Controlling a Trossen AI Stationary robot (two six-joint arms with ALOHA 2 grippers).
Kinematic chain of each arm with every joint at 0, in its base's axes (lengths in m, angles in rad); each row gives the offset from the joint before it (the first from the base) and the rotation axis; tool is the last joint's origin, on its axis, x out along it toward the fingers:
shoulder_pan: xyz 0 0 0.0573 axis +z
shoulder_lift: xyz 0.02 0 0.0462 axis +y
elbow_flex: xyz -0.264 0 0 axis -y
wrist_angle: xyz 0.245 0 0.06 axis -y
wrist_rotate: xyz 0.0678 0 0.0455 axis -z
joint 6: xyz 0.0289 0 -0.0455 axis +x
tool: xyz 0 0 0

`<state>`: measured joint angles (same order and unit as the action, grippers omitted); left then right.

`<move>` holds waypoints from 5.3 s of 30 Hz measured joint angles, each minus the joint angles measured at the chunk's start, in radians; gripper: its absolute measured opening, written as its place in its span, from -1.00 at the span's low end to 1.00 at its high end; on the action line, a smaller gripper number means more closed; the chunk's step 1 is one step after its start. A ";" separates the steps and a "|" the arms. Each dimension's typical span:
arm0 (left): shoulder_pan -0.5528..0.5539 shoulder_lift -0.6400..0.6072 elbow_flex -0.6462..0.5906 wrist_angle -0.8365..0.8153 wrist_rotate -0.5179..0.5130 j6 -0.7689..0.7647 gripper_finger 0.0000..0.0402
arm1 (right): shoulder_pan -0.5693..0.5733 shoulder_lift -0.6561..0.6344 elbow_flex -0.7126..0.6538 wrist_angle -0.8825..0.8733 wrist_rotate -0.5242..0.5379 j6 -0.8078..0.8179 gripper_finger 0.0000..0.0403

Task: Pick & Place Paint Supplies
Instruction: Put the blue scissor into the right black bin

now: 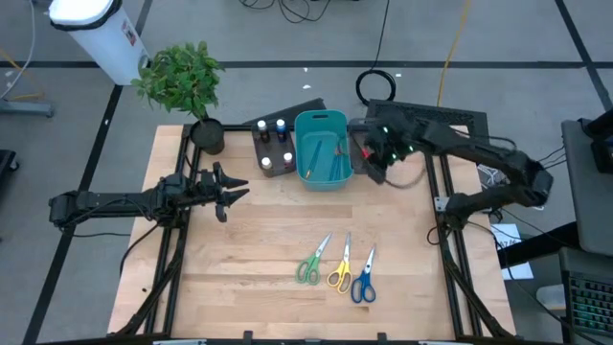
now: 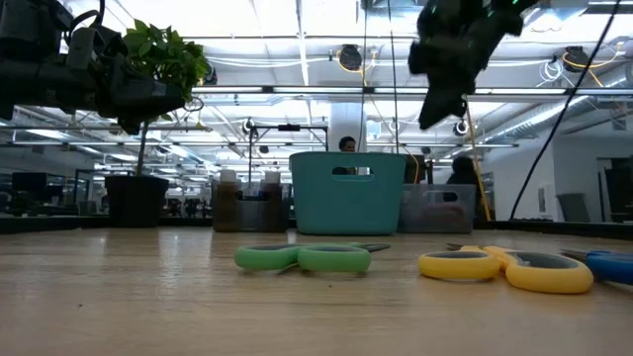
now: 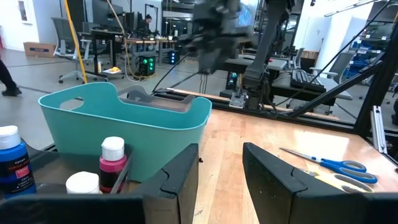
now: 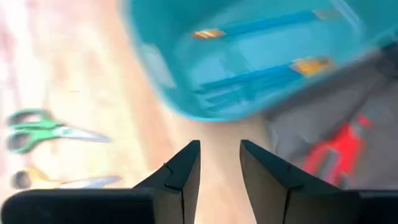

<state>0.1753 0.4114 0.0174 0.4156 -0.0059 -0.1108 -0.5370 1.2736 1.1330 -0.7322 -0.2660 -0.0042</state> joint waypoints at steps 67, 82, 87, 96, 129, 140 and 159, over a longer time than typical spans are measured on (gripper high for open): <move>0.000 0.000 0.000 0.000 0.000 0.001 -0.35 | 1.155 0.512 -0.039 0.063 0.235 0.610 -0.19; 0.000 0.000 0.000 0.000 -0.001 0.001 -0.35 | 1.036 0.345 -0.046 -0.152 0.354 0.679 -0.19; 0.000 0.000 0.000 0.000 0.000 0.001 -0.35 | 1.020 0.332 -0.045 -0.136 0.408 0.778 -0.18; 0.000 0.000 0.000 0.000 0.000 0.001 -0.35 | 0.977 0.332 -0.179 0.037 0.421 0.852 -0.18; 0.000 0.000 0.000 0.000 0.000 0.000 -0.35 | 0.962 0.190 -0.318 0.052 0.405 0.908 -0.72; 0.000 0.000 0.000 0.000 0.000 0.001 -0.35 | 0.887 -0.100 -0.139 -0.221 0.463 0.894 -0.72; 0.000 0.000 0.000 0.000 0.000 0.001 -0.35 | -0.007 -0.081 0.096 -0.422 -0.001 0.426 -0.72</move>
<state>0.1753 0.4114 0.0170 0.4160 -0.0060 -0.1100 -0.5441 1.1925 1.2293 -1.1545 -0.2669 0.4221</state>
